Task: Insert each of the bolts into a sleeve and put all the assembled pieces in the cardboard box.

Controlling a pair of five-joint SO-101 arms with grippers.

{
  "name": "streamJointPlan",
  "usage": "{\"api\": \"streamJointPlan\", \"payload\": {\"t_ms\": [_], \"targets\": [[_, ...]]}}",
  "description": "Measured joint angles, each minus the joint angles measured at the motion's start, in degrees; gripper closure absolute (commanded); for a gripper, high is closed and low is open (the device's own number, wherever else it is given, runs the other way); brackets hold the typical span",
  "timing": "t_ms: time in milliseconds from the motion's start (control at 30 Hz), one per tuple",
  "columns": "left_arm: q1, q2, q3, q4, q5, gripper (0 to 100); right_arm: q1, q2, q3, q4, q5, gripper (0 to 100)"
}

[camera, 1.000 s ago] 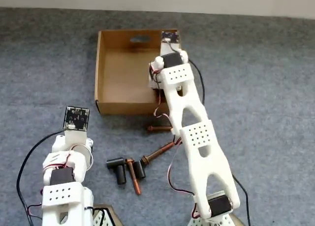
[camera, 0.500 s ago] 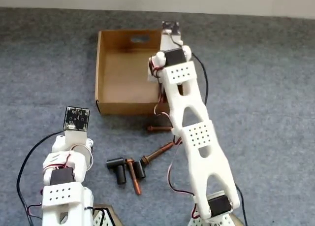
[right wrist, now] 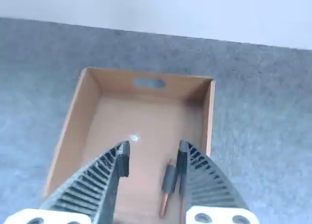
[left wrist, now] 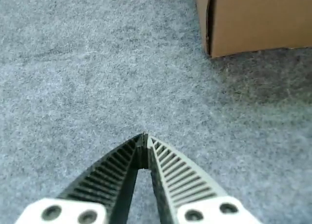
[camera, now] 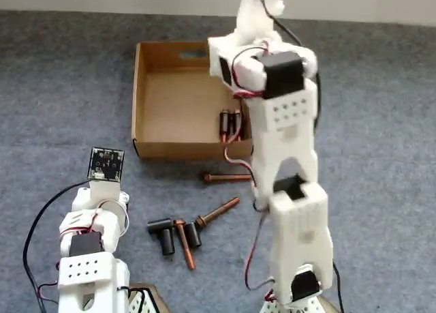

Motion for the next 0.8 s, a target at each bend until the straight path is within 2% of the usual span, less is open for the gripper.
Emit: {"api": "streamJointPlan", "payload": {"t_ms": [267,433,633,700,800], "targets": [[0.0,0.0,0.0,0.0,0.0,99,-6.77,-35.52,49.58,-0.7,0.26,84.3],[0.0,0.0,0.0,0.0,0.0,99,-10.37,-50.81,84.31,-12.57,2.46,84.3],[-1.32,0.0,0.0,0.0,0.0,99,-16.09,-56.0,117.98,-32.44,4.31,84.3],[-3.25,0.0,0.0,0.0,0.0,99,-18.2,-56.0,123.96,-37.54,4.31,84.3],[-5.71,0.0,0.0,0.0,2.2,99,-21.98,-55.65,126.77,-39.47,4.31,84.3]]}}
